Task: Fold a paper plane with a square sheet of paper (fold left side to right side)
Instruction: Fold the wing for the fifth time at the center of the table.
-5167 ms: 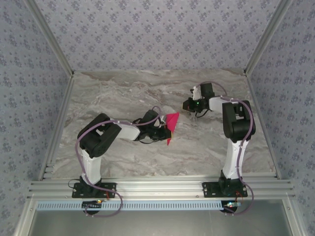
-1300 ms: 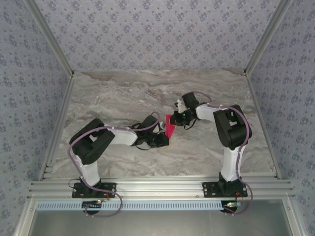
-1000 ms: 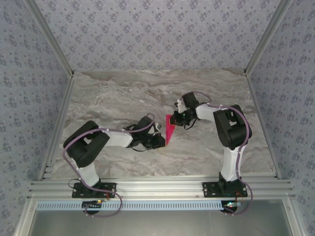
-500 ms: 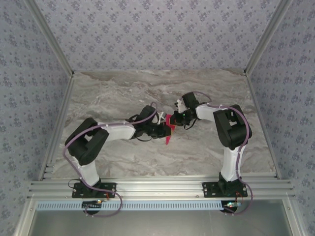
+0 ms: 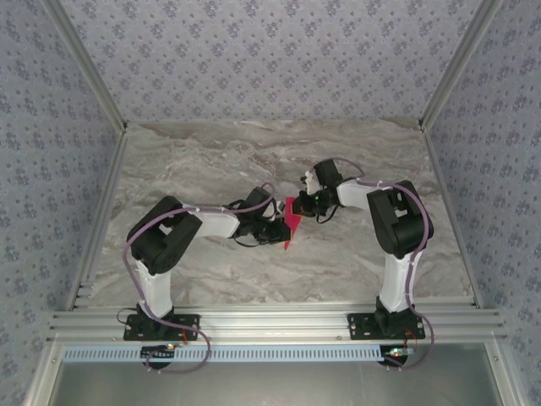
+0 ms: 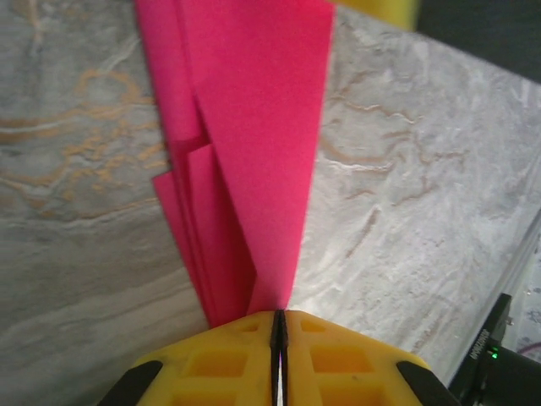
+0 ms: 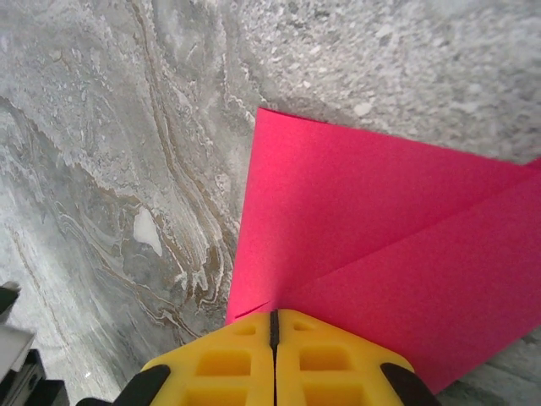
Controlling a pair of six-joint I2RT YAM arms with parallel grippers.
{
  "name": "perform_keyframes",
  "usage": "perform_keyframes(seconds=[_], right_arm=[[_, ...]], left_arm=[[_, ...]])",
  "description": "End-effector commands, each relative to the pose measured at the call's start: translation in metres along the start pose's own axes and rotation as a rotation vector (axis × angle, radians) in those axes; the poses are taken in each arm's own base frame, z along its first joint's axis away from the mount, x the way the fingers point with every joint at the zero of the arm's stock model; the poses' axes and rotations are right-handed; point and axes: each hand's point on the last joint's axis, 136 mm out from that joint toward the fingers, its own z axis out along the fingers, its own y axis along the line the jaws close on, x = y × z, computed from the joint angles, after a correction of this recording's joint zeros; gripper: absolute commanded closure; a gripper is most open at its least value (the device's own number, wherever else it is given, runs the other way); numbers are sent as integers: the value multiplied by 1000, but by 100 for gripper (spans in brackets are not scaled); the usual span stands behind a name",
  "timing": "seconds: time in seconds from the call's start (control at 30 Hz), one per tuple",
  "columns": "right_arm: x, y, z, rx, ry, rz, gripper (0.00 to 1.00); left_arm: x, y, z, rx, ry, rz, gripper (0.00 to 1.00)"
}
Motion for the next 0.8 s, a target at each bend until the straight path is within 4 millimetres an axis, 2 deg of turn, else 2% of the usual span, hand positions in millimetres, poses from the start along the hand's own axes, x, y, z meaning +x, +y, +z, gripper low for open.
perform_keyframes(seconds=[0.0,0.13,0.3,0.5,0.77], right_arm=[[-11,1,-19,2,-77,11,92],[-9,8,-37,-4,-115,-18,91],[11,15,-46,-26,-117,-33,92],[34,28,-25,-69,-63,-41,93],[34,15,-1,-41,-20,-37,93]], left_arm=[[14,31,5,-86,29,-33,91],[17,38,7,-100,29,-47,92],[19,42,7,-112,28,-52,93],[18,42,7,-116,26,-52,94],[21,44,6,-121,32,-59,95]])
